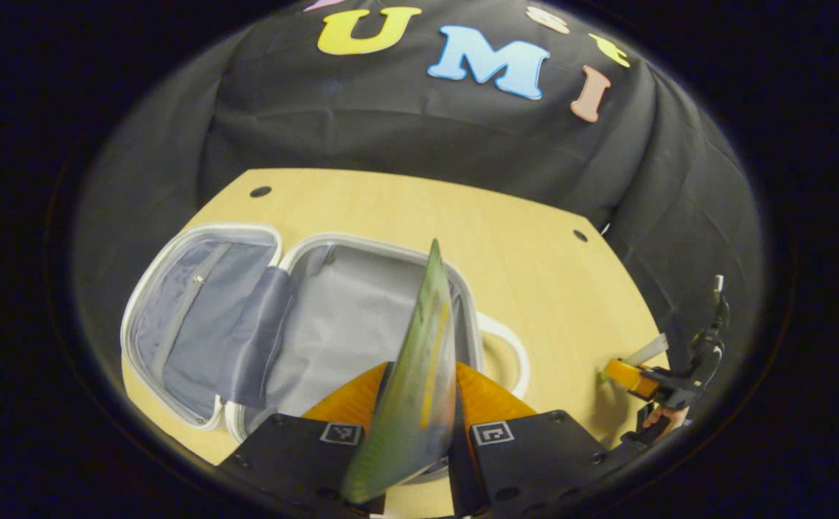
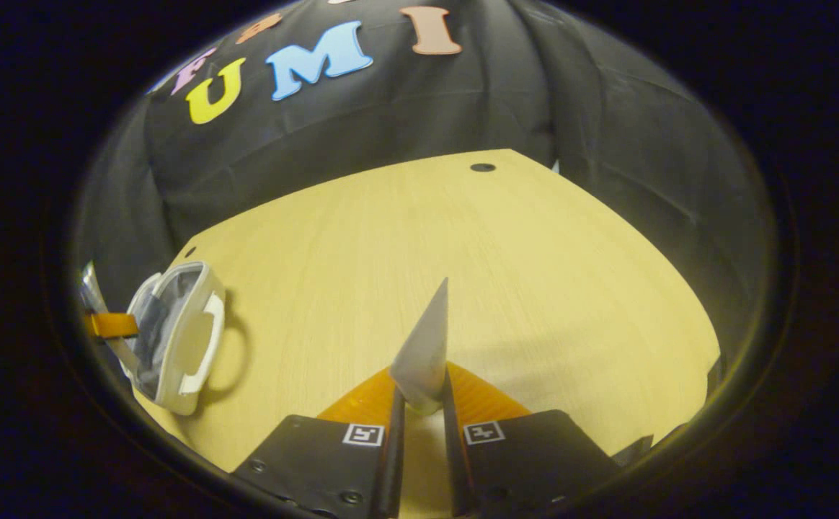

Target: First open the suitcase, pack the skin care products into it, and then close the suitcase.

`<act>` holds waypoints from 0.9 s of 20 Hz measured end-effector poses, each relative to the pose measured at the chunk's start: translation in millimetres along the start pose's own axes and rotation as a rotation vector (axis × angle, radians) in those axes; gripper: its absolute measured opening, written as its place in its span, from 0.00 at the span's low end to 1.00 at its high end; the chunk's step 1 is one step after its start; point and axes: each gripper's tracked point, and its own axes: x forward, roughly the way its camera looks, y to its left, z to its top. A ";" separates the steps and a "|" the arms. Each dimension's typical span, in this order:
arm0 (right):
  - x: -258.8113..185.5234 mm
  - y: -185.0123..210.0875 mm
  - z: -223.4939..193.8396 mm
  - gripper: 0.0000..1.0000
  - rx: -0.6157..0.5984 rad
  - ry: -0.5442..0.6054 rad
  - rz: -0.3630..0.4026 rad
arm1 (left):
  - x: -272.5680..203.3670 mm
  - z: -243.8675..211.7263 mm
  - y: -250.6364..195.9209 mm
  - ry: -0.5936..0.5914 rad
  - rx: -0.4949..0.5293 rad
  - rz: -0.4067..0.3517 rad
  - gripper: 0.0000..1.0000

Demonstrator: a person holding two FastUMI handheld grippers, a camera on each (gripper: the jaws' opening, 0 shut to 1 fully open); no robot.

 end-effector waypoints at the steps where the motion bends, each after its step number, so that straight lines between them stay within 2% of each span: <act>1: -14.9 7.5 -2.7 0.25 0.019 -0.010 -0.004 | 7.4 -3.4 6.9 0.026 0.010 -0.005 0.44; 3: -41.5 26.3 -9.1 0.24 0.050 -0.019 -0.008 | 18.1 -11.6 23.2 0.070 0.041 -0.001 0.42; 6: -77.0 70.0 -11.8 0.24 0.069 -0.047 0.018 | 14.8 -1.7 38.7 0.042 0.119 0.009 0.53; 8: -93.2 110.2 -9.5 0.24 0.051 -0.065 0.064 | 5.3 14.6 46.1 -0.032 0.157 0.003 0.98; 13: -102.8 223.9 -8.8 0.25 -0.059 -0.065 0.244 | -65.7 44.4 77.6 -0.208 0.124 -0.032 0.99; 15: -91.4 258.5 -20.1 0.24 -0.120 -0.023 0.292 | -88.5 50.5 108.9 -0.259 0.102 0.006 1.00; 16: -82.4 272.8 -28.2 0.21 -0.144 0.012 0.317 | -98.1 51.9 127.4 -0.280 0.089 0.033 0.99; 18: -64.9 294.5 -49.3 0.25 -0.193 0.097 0.338 | -113.1 51.3 165.4 -0.302 0.048 0.093 0.99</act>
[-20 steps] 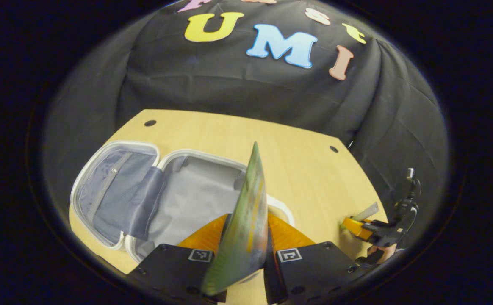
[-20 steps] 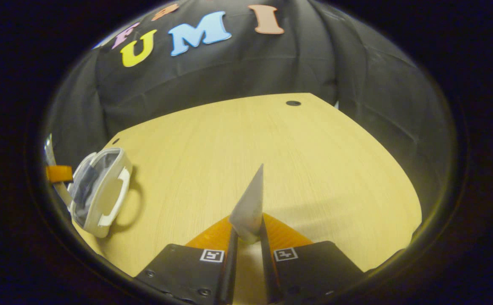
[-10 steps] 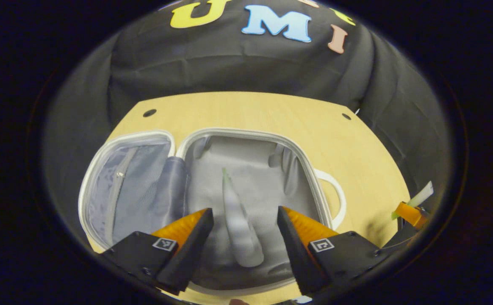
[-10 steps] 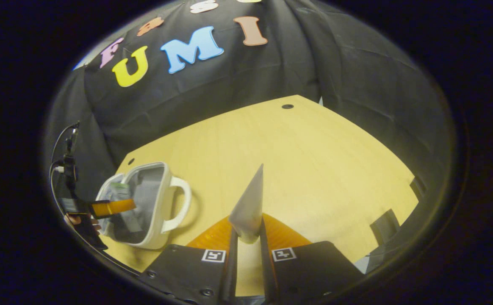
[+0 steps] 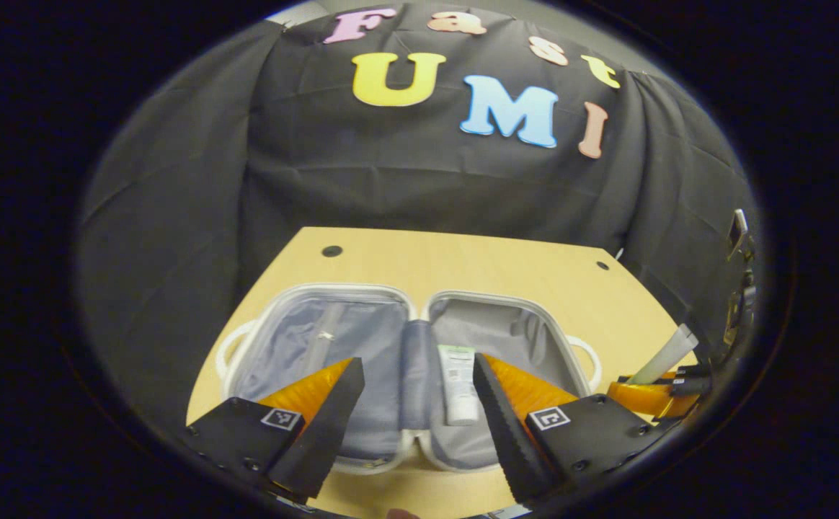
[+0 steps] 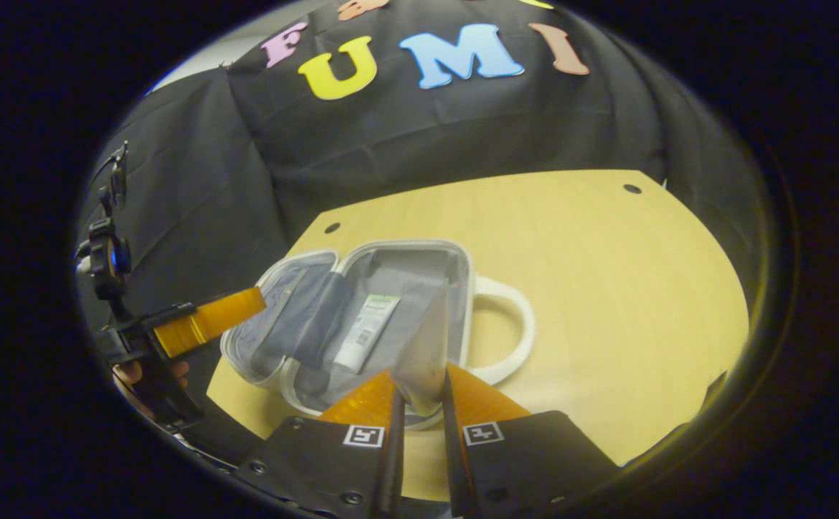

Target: First open the suitcase, pack the skin care products into it, and then close the suitcase.

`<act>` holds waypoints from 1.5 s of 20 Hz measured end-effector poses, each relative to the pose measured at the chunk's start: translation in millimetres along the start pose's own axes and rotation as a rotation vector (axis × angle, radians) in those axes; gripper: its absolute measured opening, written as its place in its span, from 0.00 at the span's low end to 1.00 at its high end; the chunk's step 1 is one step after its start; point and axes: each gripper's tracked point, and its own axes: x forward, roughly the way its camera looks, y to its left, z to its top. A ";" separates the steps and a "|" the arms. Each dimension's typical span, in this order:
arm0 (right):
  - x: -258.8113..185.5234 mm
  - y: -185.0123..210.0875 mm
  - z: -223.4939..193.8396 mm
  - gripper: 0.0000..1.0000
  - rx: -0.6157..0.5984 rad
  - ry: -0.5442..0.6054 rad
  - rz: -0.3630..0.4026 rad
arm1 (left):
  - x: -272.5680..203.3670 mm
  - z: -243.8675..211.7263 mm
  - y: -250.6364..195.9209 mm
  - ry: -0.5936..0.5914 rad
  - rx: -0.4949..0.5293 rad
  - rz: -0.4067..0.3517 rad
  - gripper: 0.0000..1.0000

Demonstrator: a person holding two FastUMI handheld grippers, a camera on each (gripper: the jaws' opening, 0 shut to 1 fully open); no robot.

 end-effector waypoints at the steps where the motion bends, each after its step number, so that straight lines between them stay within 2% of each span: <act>1: 12.5 4.9 -5.2 0.24 -0.014 0.041 0.011 | -7.3 -1.4 18.2 -0.003 -0.025 0.030 0.99; 2: 24.3 8.6 -7.6 0.21 -0.028 0.064 0.015 | -12.6 -3.2 37.3 -0.003 -0.055 0.059 0.99; 3: 34.2 9.6 -11.5 0.25 -0.046 0.091 0.014 | -15.7 -4.3 55.2 -0.006 -0.082 0.087 0.99; 5: 45.3 13.2 -12.6 0.26 -0.074 0.101 0.024 | -18.6 -6.7 90.9 -0.005 -0.131 0.142 0.99; 7: 42.5 15.8 -2.9 0.37 -0.087 0.050 0.039 | -20.9 -5.9 124.5 -0.012 -0.179 0.191 0.99; 8: 36.3 16.9 5.7 0.60 -0.094 0.011 0.043 | -20.8 -5.3 141.0 -0.017 -0.202 0.213 0.99; 9: 28.7 15.9 13.8 0.72 -0.104 -0.035 0.041 | -19.5 -2.9 157.5 -0.025 -0.228 0.234 0.99; 10: 19.6 12.4 24.0 0.90 -0.112 -0.086 0.027 | -17.7 -1.9 173.8 -0.028 -0.255 0.255 0.99; 11: 9.0 8.3 37.1 0.95 -0.119 -0.139 0.008 | -15.8 -2.1 190.0 -0.029 -0.284 0.272 0.99; 14: -25.1 -9.6 74.5 0.96 -0.105 -0.287 -0.062 | -8.4 -2.9 235.8 -0.024 -0.390 0.296 0.98; 16: -43.6 -25.6 89.9 0.96 -0.097 -0.342 -0.113 | -2.1 -7.2 255.6 -0.010 -0.484 0.259 0.99; 18: -56.7 -43.0 97.0 0.96 -0.088 -0.363 -0.166 | 16.2 -14.6 268.7 0.021 -0.568 0.216 0.95; 21: -72.5 -68.6 101.3 0.96 -0.057 -0.389 -0.241 | 46.9 -34.1 285.2 0.072 -0.674 0.158 1.00; 22: -77.9 -76.3 101.3 0.96 -0.049 -0.391 -0.263 | 54.9 -41.1 289.4 0.088 -0.713 0.149 0.95; 23: -82.1 -83.4 99.9 0.96 -0.040 -0.393 -0.283 | 62.0 -46.9 293.6 0.095 -0.757 0.132 0.95; 24: -86.8 -89.1 100.0 0.96 -0.033 -0.394 -0.298 | 66.0 -50.0 295.3 0.098 -0.804 0.110 0.99; 26: -93.0 -97.6 97.7 0.96 -0.017 -0.394 -0.322 | 74.7 -55.7 292.4 0.102 -0.886 0.057 1.00; 28: -97.5 -104.0 96.1 0.96 -0.006 -0.391 -0.335 | 87.3 -58.7 279.6 0.097 -0.956 -0.002 0.84; 29: -99.2 -106.8 94.2 0.90 -0.002 -0.388 -0.339 | 92.6 -60.3 273.8 0.099 -0.989 -0.032 0.76; 30: -101.9 -108.4 93.8 0.96 0.000 -0.388 -0.342 | 93.2 -57.6 271.2 0.085 -1.020 -0.049 0.68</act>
